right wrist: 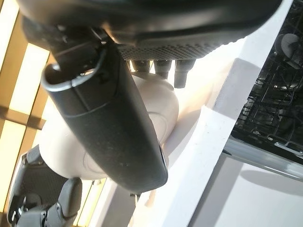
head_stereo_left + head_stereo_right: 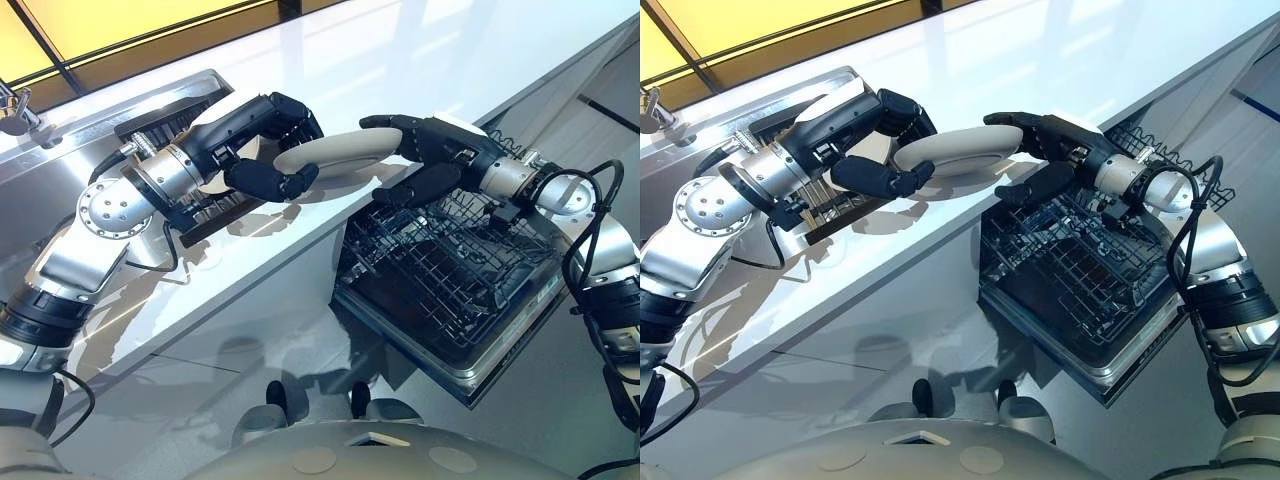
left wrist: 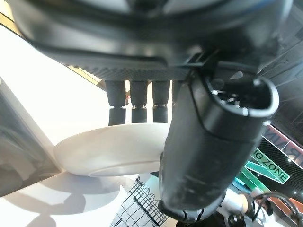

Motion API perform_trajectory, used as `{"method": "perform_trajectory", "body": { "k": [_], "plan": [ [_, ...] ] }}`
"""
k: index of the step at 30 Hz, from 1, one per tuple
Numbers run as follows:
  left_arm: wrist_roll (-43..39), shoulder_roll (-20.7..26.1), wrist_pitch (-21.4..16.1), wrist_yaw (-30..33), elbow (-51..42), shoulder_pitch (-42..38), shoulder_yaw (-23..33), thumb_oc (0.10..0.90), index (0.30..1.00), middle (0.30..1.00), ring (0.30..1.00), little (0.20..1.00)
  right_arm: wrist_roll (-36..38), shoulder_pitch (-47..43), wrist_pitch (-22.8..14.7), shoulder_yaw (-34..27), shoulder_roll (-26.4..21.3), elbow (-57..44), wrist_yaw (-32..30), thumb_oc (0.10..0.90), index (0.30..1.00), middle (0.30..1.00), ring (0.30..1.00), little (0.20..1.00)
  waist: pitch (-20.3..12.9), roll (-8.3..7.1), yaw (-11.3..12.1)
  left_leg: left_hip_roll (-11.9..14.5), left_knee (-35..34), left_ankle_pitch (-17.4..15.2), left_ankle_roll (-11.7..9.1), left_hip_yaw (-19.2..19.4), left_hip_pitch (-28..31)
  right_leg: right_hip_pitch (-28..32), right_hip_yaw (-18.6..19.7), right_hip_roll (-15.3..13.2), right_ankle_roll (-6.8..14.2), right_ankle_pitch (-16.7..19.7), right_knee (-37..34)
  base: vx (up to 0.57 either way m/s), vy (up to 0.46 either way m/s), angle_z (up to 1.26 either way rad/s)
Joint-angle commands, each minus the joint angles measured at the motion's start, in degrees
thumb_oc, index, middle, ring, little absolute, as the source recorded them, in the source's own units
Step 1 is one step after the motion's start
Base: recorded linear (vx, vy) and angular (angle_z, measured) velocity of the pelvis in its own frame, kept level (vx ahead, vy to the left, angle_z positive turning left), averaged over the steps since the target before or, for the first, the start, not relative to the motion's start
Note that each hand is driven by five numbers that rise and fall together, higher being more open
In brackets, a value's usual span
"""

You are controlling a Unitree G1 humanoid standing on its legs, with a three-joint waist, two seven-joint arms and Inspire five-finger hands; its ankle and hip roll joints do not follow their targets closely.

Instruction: Pick up plates and place into dishwasher.

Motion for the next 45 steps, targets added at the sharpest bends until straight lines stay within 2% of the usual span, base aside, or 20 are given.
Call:
{"method": "perform_trajectory", "body": {
  "k": [1, 6, 9, 13, 20, 24, 25, 27, 29, 35, 39, 45],
  "plan": [
    [-3.58, -1.45, -5.02, 1.61, 1.71, -8.5, -2.41, 0.1, 0.3, 0.3, 0.3, 0.2, 6.49, -12.06, -11.97, 2.66, 2.55, -5.13, 3.26, 0.8, 0.9, 0.9, 0.9, 0.9, -5.75, -0.34, 0.34, -4.01, 0.24, -3.73, 2.13, -1.09, -0.73, -2.93, -2.04, 4.4, 2.62, -4.66, 6.72, 0.02, -0.012, 0.04],
    [-3.65, -1.91, -5.09, 1.04, 2.14, -8.25, -2.3, 0.1, 0.3, 0.3, 0.3, 0.2, 6.6, -14.12, -11.93, 3.4, 2.66, -6.15, 5.25, 0.8, 0.9, 0.9, 0.9, 0.9, -5.95, -0.49, 0.8, -3.96, 0.37, -3.63, 2.01, -1.8, -1.09, -2.84, -1.76, 4.47, 2.54, -4.58, 6.44, 0.01, -0.011, 0.03],
    [-3.82, -1.69, -4.71, 1.19, 1.94, -8.19, -2.36, 0.1, 0.3, 0.3, 0.3, 0.2, 5.67, -14.74, -13.55, 4.07, 1.5, -7.39, 4.15, 0.8, 0.9, 0.9, 0.9, 0.9, -6.0, -0.58, 0.93, -3.83, 0.4, -3.49, 1.96, -2.09, -1.27, -2.82, -1.65, 4.44, 2.49, -4.57, 6.35, 0.0, -0.008, 0.03],
    [-4.1, -1.72, -4.42, 1.04, 2.49, -8.71, -2.51, 0.1, 0.3, 0.3, 0.3, 0.2, 1.16, -16.25, -14.36, 4.48, 0.74, -8.01, 2.26, 0.8, 0.9, 0.9, 0.9, 0.9, -6.16, -0.69, 0.92, -3.75, 0.4, -3.25, 1.89, -2.65, -1.56, -3.0, -1.1, 4.49, 2.36, -4.56, 6.48, -0.01, -0.011, 0.09],
    [-4.17, -1.64, -4.32, 1.11, 2.03, -8.3, -1.83, 0.1, 0.3, 0.3, 0.3, 0.2, -4.55, -16.22, -13.07, 5.06, -1.91, -10.38, 2.63, 0.8, 0.9, 0.9, 0.9, 0.9, -6.24, -0.74, 0.63, -3.52, 0.38, -2.94, 1.75, -3.16, -1.77, -3.36, -0.59, 4.43, 2.33, -4.86, 7.26, -0.01, -0.002, 0.11],
    [-4.19, -1.44, -4.46, 1.41, 2.29, -8.63, -2.27, 0.1, 0.3, 0.3, 0.3, 0.2, -13.64, -16.54, -14.19, 5.59, -3.25, -10.41, -1.29, 0.8, 0.9, 0.9, 0.9, 0.9, -6.4, -0.67, 0.39, -3.36, 0.37, -2.87, 1.7, -3.23, -1.8, -3.57, -0.35, 4.3, 2.32, -5.05, 7.78, -0.01, 0.004, 0.1],
    [-4.16, -1.16, -4.21, 1.88, 2.12, -8.66, -2.35, 0.1, 0.3, 0.3, 0.3, 0.2, -19.99, -16.86, -14.38, 5.81, -4.84, -10.3, -3.95, 0.8, 0.9, 0.9, 0.9, 0.9, -6.46, -0.62, 0.17, -3.3, 0.32, -2.8, 1.65, -3.19, -1.77, -3.66, -0.21, 4.26, 2.35, -5.1, 7.99, -0.01, 0.009, 0.06],
    [-4.53, -0.5, -4.05, 2.16, 2.03, -8.58, -2.01, 0.1, 0.3, 0.3, 0.3, 0.2, -23.91, -17.23, -14.89, 5.76, -6.99, -10.0, -4.34, 0.8, 0.9, 0.9, 0.9, 0.9, -6.54, -0.6, -0.02, -3.25, 0.26, -2.79, 1.62, -3.11, -1.77, -3.68, -0.12, 4.16, 2.45, -5.17, 8.11, 0.0, 0.0, 0.0],
    [-4.76, 0.06, -3.71, 2.21, 1.61, -8.3, -1.46, 0.1, 0.3, 0.3, 0.3, 0.2, -21.73, -18.02, -13.22, 5.68, -8.97, -11.17, -3.28, 0.8, 0.9, 0.9, 0.9, 0.9, -6.59, -0.64, -0.18, -3.18, 0.25, -2.69, 1.53, -3.06, -1.8, -3.81, 0.02, 4.12, 2.47, -5.25, 8.38, 0.0, 0.0, 0.0],
    [-4.75, 0.57, -3.51, 2.6, 1.49, -7.35, -0.3, 0.1, 0.3, 0.3, 0.3, 0.2, -23.98, -18.55, -11.14, 5.55, -11.39, -12.23, -2.57, 0.8, 0.9, 0.9, 0.9, 0.9, -6.65, -0.61, -0.55, -3.08, 0.26, -2.7, 1.43, -3.11, -1.64, -3.96, 0.45, 3.93, 2.5, -5.51, 8.96, 0.0, 0.002, 0.01],
    [-4.84, 0.83, -4.01, 2.38, 2.12, -7.17, -0.07, 0.1, 0.3, 0.3, 0.3, 0.2, -22.48, -18.99, -11.42, 5.67, -12.14, -12.11, -2.38, 0.8, 0.9, 0.9, 0.9, 0.9, -6.7, -0.51, -0.59, -3.0, 0.26, -2.73, 1.38, -3.16, -1.58, -4.05, 0.46, 3.76, 2.53, -5.81, 9.43, -0.01, 0.01, 0.05],
    [-4.5, 0.64, -4.97, 2.56, 3.37, -7.16, -0.22, 0.1, 0.3, 0.3, 0.3, 0.2, -25.26, -19.83, -13.57, 5.05, -12.69, -11.14, -7.32, 0.8, 0.9, 0.9, 0.9, 0.9, -6.94, -0.37, -0.57, -2.98, 0.33, -2.81, 1.39, -3.22, -1.57, -4.12, 0.41, 3.46, 2.6, -6.08, 9.84, 0.0, 0.0, 0.0]
  ]
}}
